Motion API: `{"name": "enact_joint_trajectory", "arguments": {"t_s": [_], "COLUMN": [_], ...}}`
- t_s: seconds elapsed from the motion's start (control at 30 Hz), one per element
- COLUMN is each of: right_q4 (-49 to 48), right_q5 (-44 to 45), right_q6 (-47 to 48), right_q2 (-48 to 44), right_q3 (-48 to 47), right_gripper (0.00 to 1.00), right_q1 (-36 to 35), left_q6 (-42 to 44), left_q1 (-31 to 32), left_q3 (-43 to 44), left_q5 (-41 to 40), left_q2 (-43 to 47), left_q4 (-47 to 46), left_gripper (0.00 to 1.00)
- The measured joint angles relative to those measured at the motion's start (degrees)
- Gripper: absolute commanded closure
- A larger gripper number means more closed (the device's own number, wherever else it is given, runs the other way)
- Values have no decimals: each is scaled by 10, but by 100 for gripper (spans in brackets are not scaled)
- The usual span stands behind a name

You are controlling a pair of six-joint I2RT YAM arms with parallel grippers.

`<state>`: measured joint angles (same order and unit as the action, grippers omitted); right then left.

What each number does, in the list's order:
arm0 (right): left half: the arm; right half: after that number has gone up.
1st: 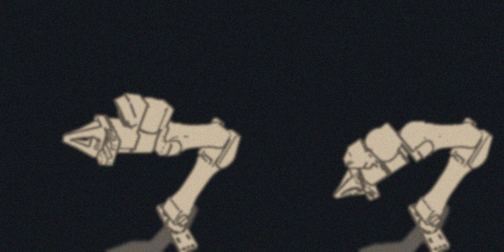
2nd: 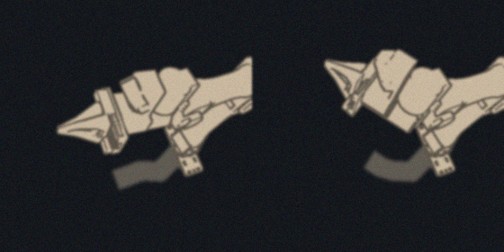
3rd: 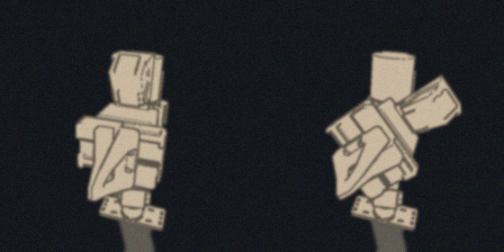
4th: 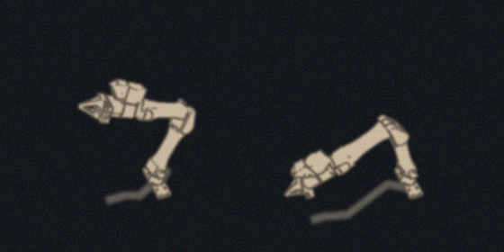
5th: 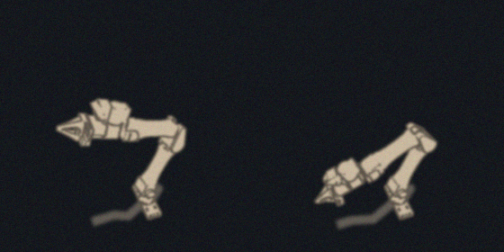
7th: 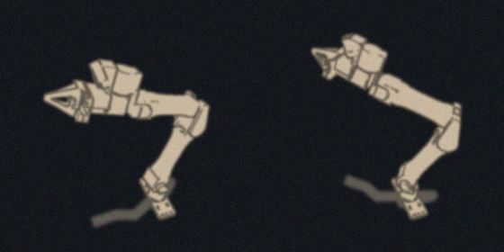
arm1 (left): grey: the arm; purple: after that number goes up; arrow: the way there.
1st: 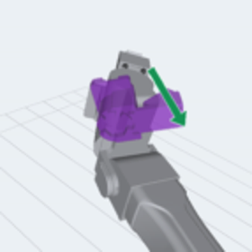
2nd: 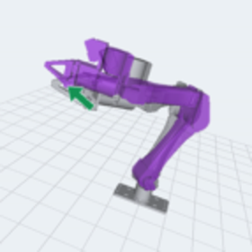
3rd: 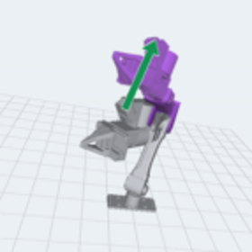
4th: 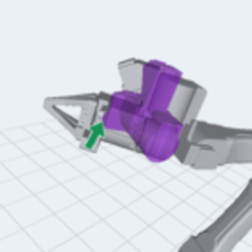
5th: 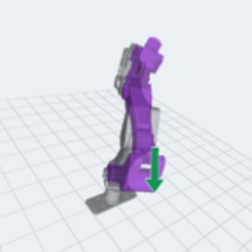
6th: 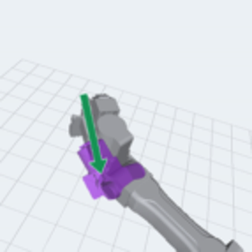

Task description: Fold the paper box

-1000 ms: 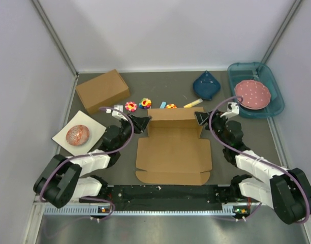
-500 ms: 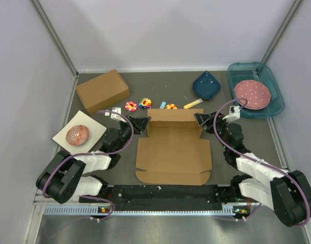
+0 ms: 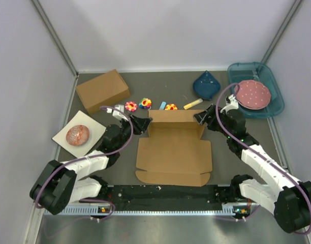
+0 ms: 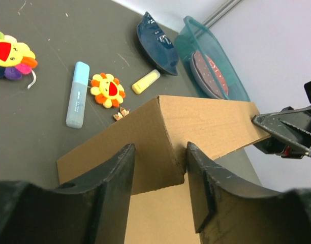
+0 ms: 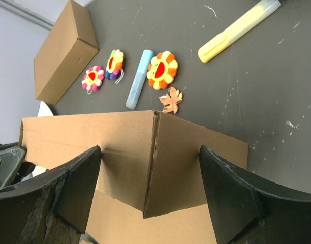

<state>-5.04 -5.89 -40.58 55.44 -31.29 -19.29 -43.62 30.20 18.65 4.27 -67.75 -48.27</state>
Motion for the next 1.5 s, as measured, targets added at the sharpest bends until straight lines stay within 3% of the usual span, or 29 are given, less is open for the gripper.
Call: {"name": "enact_joint_trajectory", "arguments": {"t_s": [0.23, 0.37, 0.8, 1.17, 1.5], "right_q4": [-23, -51, -81, -128, -160], "right_q5": [-106, -148, -189, -212, -203], "right_q6": [3, 0, 4, 1, -14], "right_q2": [19, 34, 45, 42, 50], "right_q3": [2, 5, 17, 44, 55], "right_gripper": [26, 27, 29, 30, 25], "right_q1": [83, 109, 116, 115, 65], "left_q6": [5, 6, -14, -32, -29], "left_q1": [6, 4, -38, -64, -71], "left_q3": [18, 34, 95, 97, 105], "left_q5": [-3, -9, 55, 113, 132], "left_q2": [21, 26, -46, -46, -46], "left_q4": [75, 112, 115, 125, 133], "left_gripper": [30, 28, 26, 24, 29]}}
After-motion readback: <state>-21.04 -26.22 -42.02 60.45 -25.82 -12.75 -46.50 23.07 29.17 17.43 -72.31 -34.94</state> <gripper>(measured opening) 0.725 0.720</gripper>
